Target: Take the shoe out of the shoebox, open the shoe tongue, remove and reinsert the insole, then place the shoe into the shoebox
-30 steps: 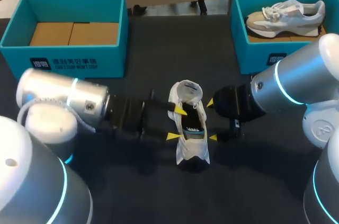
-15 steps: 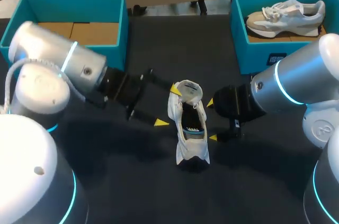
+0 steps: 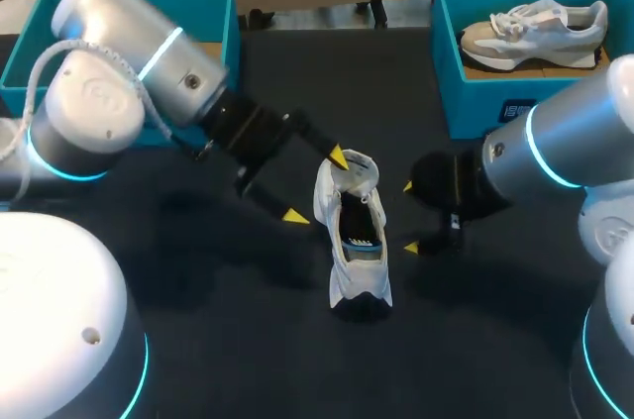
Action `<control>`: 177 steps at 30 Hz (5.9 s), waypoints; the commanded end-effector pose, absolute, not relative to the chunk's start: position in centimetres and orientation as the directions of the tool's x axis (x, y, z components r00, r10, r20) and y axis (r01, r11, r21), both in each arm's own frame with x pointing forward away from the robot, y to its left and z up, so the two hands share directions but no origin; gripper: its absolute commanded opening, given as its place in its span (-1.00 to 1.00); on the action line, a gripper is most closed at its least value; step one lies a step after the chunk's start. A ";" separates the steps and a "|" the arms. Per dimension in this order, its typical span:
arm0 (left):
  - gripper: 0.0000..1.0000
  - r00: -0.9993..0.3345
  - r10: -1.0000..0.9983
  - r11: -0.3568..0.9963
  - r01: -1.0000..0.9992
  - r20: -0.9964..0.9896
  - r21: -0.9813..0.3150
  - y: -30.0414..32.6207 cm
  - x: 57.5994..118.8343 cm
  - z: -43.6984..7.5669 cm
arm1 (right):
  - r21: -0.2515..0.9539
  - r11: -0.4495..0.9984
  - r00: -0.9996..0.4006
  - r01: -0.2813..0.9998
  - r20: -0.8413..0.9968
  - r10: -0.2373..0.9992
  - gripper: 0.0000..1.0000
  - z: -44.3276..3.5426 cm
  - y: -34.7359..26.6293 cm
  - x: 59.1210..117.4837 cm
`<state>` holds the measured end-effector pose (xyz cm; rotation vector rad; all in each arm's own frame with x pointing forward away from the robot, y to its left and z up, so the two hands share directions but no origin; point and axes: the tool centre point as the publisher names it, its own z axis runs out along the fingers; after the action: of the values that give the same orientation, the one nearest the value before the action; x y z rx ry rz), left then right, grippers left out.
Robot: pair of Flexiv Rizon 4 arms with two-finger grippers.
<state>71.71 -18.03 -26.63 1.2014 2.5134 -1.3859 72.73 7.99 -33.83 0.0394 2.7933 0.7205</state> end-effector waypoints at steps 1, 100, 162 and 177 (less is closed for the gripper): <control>1.00 -0.687 0.642 0.307 0.637 -0.340 -0.707 -18.2 71.9 -26.6 | 0.443 0.897 -0.975 0.003 -0.200 0.102 1.00 -30.4 5.4 72.2; -1.00 0.131 0.990 -0.139 0.932 -0.046 -0.335 -21.1 69.5 -30.5 | 0.270 0.953 -0.988 0.137 -0.036 0.153 1.00 -18.2 -2.3 72.5; -1.00 0.084 0.995 -0.089 0.990 -0.056 -0.108 -23.7 72.1 -37.7 | 0.270 0.953 -0.988 0.137 -0.036 0.153 1.00 -18.2 -2.3 72.5; -1.00 0.071 0.995 -0.080 0.989 -0.073 -0.125 -22.9 71.0 -37.6 | 0.270 0.953 -0.988 0.137 -0.036 0.153 1.00 -18.2 -2.3 72.5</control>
<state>71.14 -23.92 -38.59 2.3348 2.1694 -0.2071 72.36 -2.44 -18.10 0.2246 3.0464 0.4197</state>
